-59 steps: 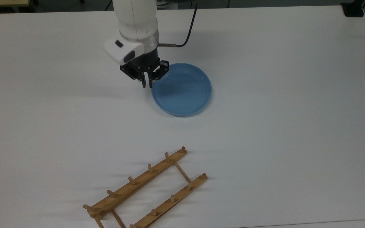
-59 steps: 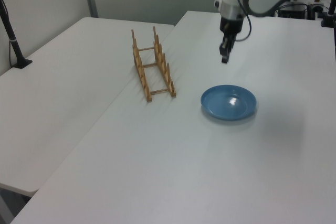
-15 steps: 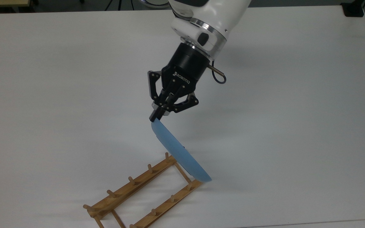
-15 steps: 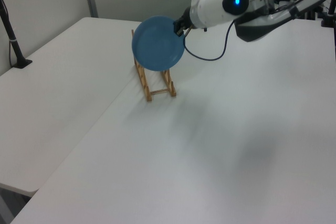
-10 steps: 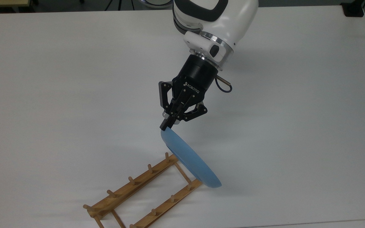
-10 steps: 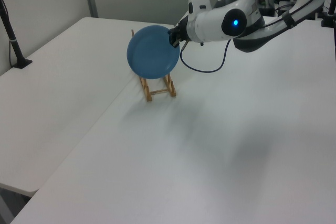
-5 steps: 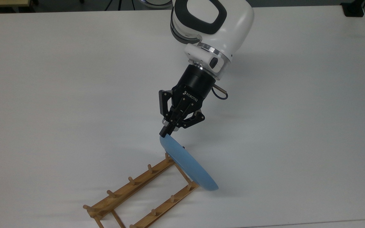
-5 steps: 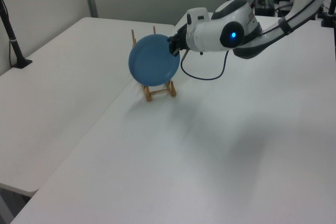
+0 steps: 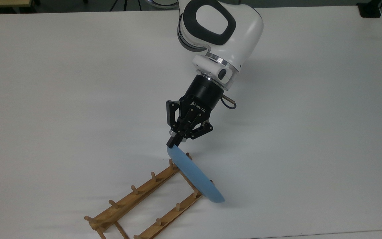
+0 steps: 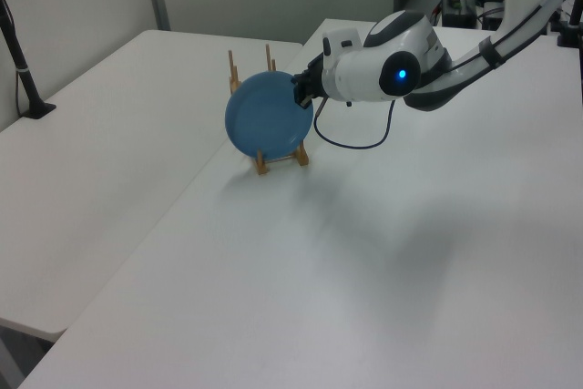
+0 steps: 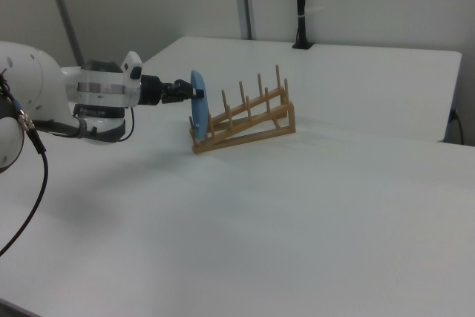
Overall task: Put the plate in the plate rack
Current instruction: 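Open the gripper to release the plate in the rack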
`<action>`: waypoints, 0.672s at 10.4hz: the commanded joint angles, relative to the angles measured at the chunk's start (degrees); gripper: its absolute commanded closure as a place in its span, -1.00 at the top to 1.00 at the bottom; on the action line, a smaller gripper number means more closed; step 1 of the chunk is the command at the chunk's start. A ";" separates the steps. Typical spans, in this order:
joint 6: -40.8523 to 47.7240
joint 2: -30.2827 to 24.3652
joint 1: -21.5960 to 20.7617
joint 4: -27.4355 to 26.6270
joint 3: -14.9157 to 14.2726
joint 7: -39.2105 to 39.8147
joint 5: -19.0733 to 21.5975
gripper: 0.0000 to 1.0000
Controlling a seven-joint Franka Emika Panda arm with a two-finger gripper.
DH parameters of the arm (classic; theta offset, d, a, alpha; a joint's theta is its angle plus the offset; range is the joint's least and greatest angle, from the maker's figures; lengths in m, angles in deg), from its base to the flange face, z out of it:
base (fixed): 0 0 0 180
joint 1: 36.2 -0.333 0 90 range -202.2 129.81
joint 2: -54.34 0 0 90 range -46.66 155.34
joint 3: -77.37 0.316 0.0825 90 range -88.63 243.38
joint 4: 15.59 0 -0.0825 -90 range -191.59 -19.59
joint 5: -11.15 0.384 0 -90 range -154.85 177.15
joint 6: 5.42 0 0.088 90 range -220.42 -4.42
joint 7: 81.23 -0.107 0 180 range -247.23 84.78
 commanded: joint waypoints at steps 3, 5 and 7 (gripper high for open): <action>1.39 -0.16 -0.26 0.02 -0.43 -2.22 -1.14 0.76; 1.39 -0.68 -0.17 0.19 -0.43 -2.75 -0.87 1.00; 0.96 -2.52 0.27 1.33 -0.34 -4.24 3.05 1.00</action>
